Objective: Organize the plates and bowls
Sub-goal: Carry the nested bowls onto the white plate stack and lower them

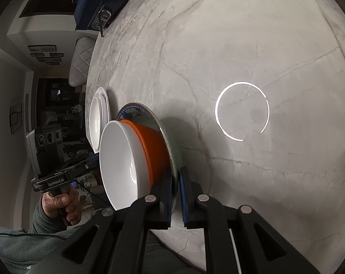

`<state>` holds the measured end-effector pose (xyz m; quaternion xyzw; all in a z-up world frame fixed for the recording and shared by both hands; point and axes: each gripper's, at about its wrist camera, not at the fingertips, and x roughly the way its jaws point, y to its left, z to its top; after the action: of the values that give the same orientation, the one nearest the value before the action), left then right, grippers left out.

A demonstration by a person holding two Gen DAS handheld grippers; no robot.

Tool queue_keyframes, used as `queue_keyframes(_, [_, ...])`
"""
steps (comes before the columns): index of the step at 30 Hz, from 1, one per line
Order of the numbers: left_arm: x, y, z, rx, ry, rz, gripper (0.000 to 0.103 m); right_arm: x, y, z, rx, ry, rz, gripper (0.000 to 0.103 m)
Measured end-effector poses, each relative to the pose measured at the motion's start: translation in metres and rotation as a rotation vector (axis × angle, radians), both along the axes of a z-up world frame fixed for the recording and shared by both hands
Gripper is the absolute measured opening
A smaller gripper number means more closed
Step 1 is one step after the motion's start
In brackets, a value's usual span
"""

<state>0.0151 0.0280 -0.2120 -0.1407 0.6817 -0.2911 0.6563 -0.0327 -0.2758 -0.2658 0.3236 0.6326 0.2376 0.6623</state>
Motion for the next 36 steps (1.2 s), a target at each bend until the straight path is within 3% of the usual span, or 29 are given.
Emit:
queue_keyframes(11, [0.000,0.011,0.016,0.005,-0.026,0.007,0.017,0.002,0.008,0.009,-0.003,-0.008,0.009,0.011])
queue_keyframes(18, [-0.002,0.032,0.043,-0.003,-0.051,0.039,0.017,0.009,0.020,0.025,0.000,-0.029,0.026,0.011])
queue_keyframes(36, [0.005,0.157,0.097,0.028,-0.105,0.218,0.017,0.059,0.131,0.069,0.022,-0.088,0.198,0.011])
